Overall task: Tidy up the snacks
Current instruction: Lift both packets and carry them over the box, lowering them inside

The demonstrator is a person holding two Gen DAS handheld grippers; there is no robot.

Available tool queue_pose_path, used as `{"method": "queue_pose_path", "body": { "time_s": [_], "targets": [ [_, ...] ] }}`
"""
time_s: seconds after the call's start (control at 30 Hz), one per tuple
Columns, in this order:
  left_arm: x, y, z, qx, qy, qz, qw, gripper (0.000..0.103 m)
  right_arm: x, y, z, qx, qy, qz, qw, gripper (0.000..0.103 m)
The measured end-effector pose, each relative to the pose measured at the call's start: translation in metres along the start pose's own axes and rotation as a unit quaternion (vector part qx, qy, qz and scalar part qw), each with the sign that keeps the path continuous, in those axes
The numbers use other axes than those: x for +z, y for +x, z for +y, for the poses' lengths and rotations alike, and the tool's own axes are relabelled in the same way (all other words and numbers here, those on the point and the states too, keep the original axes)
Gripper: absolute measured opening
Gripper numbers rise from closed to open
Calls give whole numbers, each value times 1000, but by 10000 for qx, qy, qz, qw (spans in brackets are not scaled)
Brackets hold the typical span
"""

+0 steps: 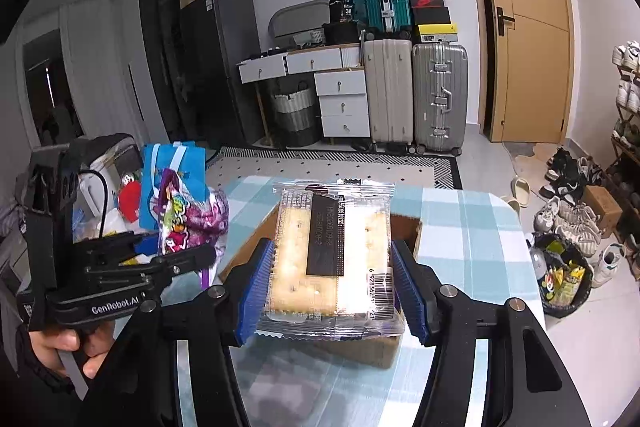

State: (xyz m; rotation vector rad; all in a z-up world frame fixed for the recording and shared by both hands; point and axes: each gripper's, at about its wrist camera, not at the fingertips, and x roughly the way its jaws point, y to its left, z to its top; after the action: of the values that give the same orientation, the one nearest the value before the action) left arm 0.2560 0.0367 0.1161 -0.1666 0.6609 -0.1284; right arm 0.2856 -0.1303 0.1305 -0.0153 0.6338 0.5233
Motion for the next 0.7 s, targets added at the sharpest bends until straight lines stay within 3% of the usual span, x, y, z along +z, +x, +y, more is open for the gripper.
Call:
{"method": "queue_pose_path", "body": {
  "time_s": [0.23,0.7],
  "targets": [
    [14,31,3,-8,-112,66,9999,44,16,22,-12,128,119,35,9998,58],
    [24,99,-3,98,-74,279,9995,44,7,74,-22,282,247,215,9991,58]
  ]
}}
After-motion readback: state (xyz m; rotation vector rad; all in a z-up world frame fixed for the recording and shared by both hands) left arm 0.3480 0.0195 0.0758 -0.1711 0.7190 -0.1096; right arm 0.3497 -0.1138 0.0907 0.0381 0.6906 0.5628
